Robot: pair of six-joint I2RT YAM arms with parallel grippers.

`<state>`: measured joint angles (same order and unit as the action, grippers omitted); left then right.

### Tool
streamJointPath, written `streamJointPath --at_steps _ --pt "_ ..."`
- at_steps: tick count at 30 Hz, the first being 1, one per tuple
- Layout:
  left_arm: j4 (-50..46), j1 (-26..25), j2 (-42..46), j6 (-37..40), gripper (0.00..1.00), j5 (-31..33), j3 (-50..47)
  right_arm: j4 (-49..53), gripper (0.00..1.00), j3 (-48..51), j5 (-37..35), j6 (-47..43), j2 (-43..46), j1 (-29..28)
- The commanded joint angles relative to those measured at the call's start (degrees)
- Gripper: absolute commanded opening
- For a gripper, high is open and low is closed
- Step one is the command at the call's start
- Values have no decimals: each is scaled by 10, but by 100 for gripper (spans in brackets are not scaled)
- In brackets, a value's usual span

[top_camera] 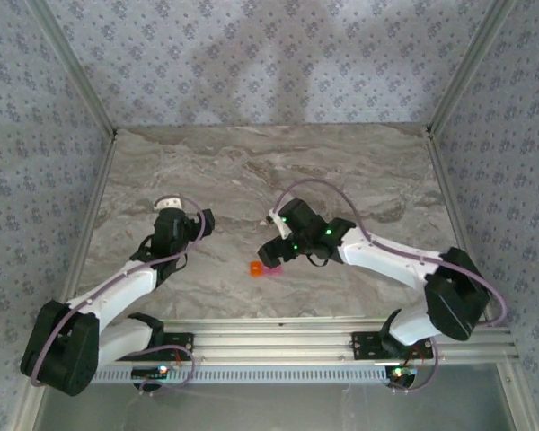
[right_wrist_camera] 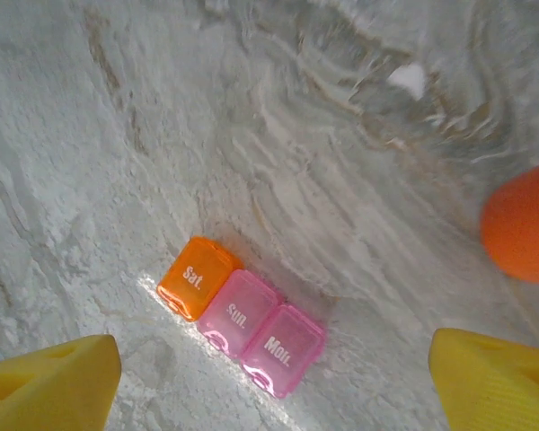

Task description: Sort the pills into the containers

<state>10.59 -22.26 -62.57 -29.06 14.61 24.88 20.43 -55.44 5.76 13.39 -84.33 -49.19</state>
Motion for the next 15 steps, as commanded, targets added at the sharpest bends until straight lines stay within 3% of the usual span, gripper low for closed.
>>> streamJointPath --at_steps 1,15 --pt "-14 -6 21 -20 99 18 -11 -14 91 -18 33 -18 -38 -2" --pt "-50 -10 95 -33 99 29 -46 -43 89 -52 62 -17 -155 -3"
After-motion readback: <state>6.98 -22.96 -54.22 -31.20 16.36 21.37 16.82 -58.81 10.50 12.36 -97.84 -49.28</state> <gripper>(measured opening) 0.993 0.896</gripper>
